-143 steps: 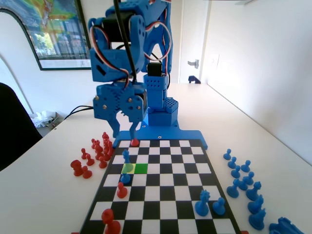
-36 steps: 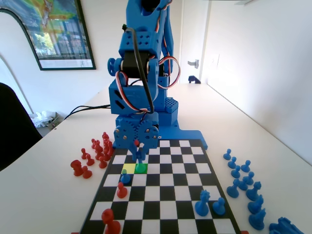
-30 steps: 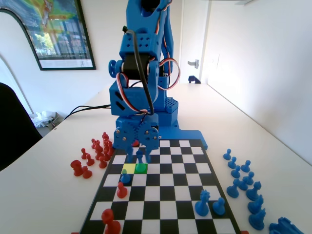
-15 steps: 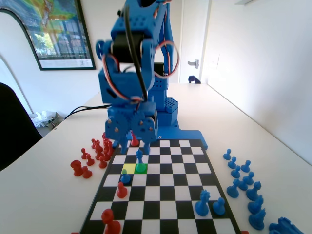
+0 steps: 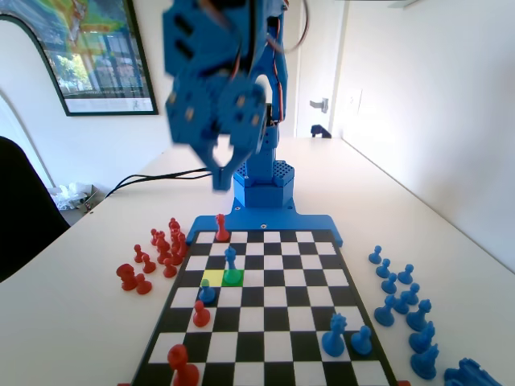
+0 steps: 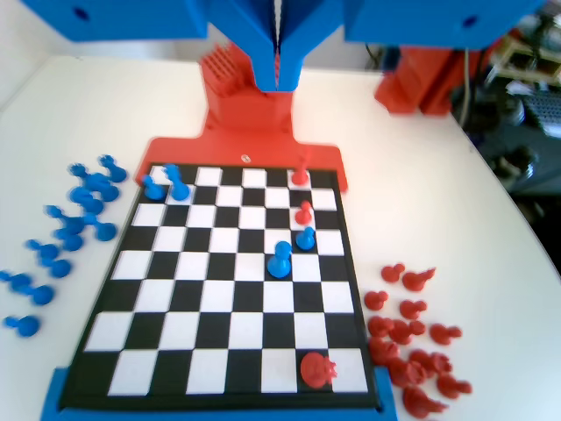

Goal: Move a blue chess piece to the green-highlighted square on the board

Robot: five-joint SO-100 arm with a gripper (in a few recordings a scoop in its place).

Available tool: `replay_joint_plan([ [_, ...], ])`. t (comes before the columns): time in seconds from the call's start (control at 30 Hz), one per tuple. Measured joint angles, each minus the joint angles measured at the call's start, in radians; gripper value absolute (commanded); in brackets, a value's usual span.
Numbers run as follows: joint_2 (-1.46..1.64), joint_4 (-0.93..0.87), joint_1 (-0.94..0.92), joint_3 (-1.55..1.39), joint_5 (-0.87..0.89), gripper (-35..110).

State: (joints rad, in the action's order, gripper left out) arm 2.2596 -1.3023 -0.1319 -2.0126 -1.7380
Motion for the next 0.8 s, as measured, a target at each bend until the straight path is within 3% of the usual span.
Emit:
replay_joint_plan([
  [0.37,0.497,-0.241,0.109,-0.061,0.009,1],
  [0.8,0.719,-0.327,0.126,-0.127,0.0,1],
])
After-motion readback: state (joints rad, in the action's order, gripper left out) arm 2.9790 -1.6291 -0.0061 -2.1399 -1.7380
